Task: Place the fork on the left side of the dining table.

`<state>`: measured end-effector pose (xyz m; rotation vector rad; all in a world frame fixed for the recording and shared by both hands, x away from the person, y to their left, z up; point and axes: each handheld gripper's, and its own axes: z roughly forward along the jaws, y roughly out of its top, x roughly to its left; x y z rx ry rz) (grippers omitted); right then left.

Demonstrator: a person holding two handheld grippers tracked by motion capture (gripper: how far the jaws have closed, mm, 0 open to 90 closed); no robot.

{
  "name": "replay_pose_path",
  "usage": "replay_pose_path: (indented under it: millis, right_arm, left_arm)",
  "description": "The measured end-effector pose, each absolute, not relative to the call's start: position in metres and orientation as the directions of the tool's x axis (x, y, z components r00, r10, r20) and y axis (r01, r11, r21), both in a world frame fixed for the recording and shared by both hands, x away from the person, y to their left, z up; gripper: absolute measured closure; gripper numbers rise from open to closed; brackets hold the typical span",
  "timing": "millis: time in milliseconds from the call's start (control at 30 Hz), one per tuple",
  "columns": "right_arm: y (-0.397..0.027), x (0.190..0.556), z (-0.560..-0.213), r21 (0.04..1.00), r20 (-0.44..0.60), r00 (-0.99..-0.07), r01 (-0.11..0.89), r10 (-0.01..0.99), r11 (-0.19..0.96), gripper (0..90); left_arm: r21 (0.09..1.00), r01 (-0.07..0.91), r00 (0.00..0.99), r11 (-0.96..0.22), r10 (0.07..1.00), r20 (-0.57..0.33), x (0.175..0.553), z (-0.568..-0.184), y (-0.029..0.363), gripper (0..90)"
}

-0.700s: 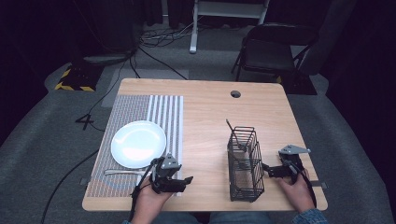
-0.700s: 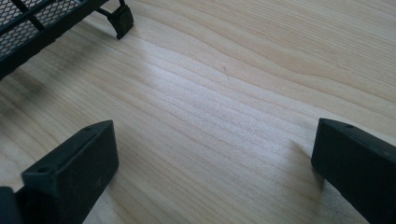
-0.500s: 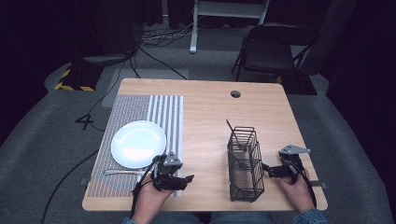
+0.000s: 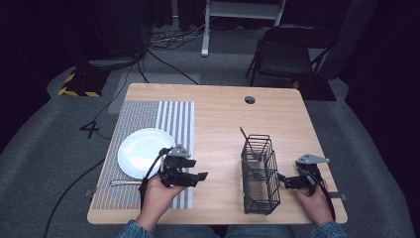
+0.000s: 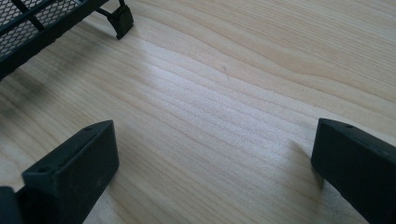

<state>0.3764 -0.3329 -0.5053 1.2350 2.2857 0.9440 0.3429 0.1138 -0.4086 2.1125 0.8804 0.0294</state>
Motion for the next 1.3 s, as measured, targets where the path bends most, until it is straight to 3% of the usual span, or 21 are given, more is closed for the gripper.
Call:
replay_pose_path:
  millis: [267, 533, 1300]
  right_arm:
    - [-0.333, 0.376, -0.505, 0.71, -0.011, -0.545, 0.586, 0.838, 0.39, 1.0]
    - [-0.333, 0.376, -0.505, 0.714, -0.01, -0.552, 0.579, 0.834, 0.392, 2.6]
    - [-0.333, 0.375, -0.505, 0.716, -0.01, -0.555, 0.576, 0.832, 0.393, 3.5]
  left_arm:
    - [0.733, 0.518, 0.785, -0.442, 0.586, -0.202, 0.36, -0.375, 0.097, 35.6]
    - [0.776, 0.476, 0.811, -0.414, 0.548, -0.205, 0.378, -0.359, 0.078, 23.6]
    - [0.805, 0.485, 0.79, -0.341, 0.565, -0.237, 0.422, -0.358, 0.027, 33.1]
